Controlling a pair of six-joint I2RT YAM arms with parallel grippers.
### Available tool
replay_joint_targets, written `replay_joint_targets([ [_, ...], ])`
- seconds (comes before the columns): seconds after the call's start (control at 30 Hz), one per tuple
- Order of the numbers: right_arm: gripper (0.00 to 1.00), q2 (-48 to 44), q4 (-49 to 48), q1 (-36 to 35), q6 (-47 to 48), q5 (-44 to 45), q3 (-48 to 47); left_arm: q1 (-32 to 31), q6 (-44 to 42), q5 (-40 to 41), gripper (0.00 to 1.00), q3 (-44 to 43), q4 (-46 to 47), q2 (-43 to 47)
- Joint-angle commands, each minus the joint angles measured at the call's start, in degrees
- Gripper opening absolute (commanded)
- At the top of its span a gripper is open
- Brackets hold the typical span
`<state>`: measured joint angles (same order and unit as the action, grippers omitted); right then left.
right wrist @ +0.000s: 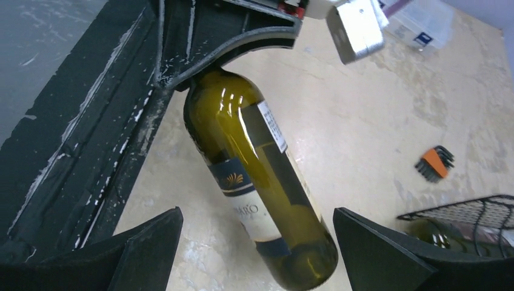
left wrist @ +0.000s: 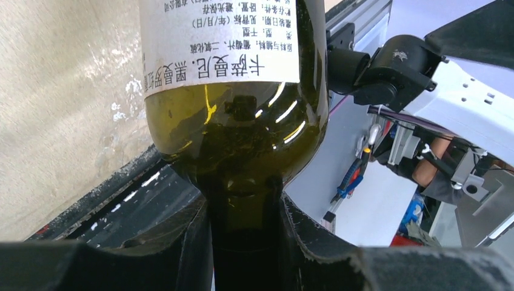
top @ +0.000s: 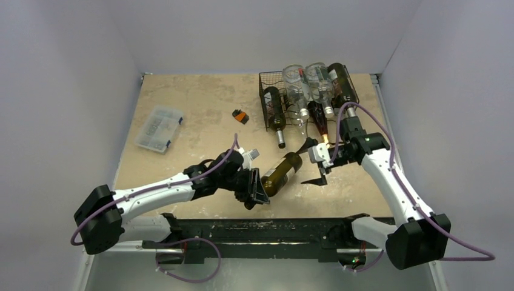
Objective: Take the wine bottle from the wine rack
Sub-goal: Pick up the wine bottle from the wine rack.
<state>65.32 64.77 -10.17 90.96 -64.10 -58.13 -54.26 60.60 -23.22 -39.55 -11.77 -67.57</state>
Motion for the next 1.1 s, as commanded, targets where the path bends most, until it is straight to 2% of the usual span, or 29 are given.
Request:
replay_joint_targets([
  [0.0,0.99,-0.15,-9.16,-6.66,-6.75,4.58,2.60,-0.88,-0.17,-4.96,0.00,-5.86,9.40,-0.55],
  [0.2,0.99,0.73,-18.41,-14.16,-12.80,9.36,6.64,-1.53,-0.34,-7.85,0.00,-7.83,8.16,-3.20],
  [0.5,0.99,0.91,-23.88,-20.93,-15.43,15.07,11.39,-2.30,-0.25,-10.05,0.00,-9.94,7.82,-6.72],
  [0.73,0.99,-0.53,-27.39,-22.99,-15.81,17.50,15.82,-2.47,-0.62,-11.47,0.00,-11.79,7.40,-9.52],
  [1.07,0.98,-0.67,-28.90,-23.88,-14.51,17.17,17.52,-2.43,-0.83,-13.82,0.00,-12.87,8.07,-11.65],
])
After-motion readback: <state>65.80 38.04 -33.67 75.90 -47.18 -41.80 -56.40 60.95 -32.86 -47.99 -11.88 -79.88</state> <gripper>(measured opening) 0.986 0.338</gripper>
